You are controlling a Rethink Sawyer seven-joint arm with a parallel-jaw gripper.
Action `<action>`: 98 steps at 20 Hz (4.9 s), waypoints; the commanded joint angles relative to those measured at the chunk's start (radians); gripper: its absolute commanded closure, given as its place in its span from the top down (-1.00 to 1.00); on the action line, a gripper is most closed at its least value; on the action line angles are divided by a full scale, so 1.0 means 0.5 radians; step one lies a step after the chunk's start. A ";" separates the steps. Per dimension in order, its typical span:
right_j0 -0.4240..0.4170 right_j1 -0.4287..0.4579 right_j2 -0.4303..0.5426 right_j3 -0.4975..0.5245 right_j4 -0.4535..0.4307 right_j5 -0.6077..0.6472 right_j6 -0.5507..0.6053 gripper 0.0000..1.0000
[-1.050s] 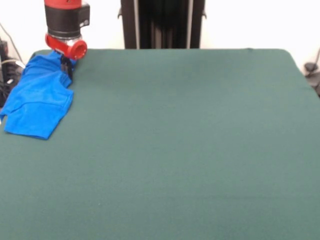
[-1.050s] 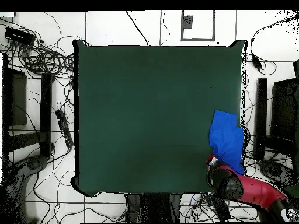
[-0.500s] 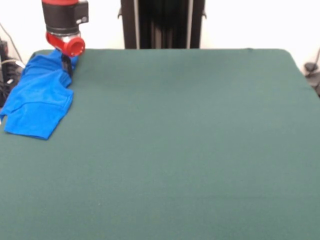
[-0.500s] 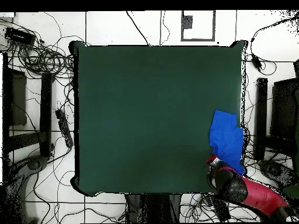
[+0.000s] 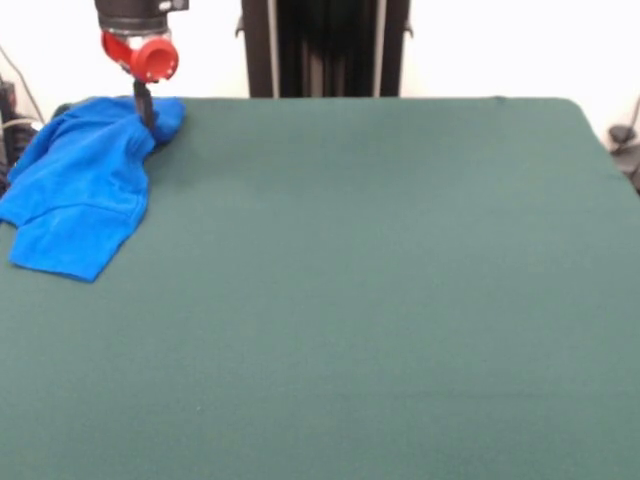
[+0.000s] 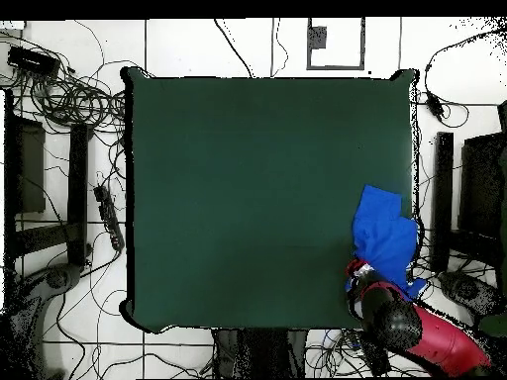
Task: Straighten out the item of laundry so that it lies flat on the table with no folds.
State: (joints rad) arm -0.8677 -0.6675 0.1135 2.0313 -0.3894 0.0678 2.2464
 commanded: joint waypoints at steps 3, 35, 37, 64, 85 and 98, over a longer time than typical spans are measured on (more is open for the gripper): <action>0.207 -0.102 0.329 0.269 0.291 0.217 0.287 -1.00; 0.648 0.654 0.280 -0.016 0.745 -0.702 0.481 -1.00; 0.649 0.615 0.304 0.011 0.782 -0.680 0.486 -1.00; 0.708 0.405 0.463 0.116 1.100 -0.581 0.470 -1.00; 1.041 0.511 0.394 -0.181 1.551 -0.529 0.406 -1.00; 1.112 0.501 0.385 -0.240 1.670 -0.492 0.397 -1.00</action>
State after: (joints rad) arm -0.3550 -0.4676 0.2079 2.0050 0.3563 -0.2997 2.2464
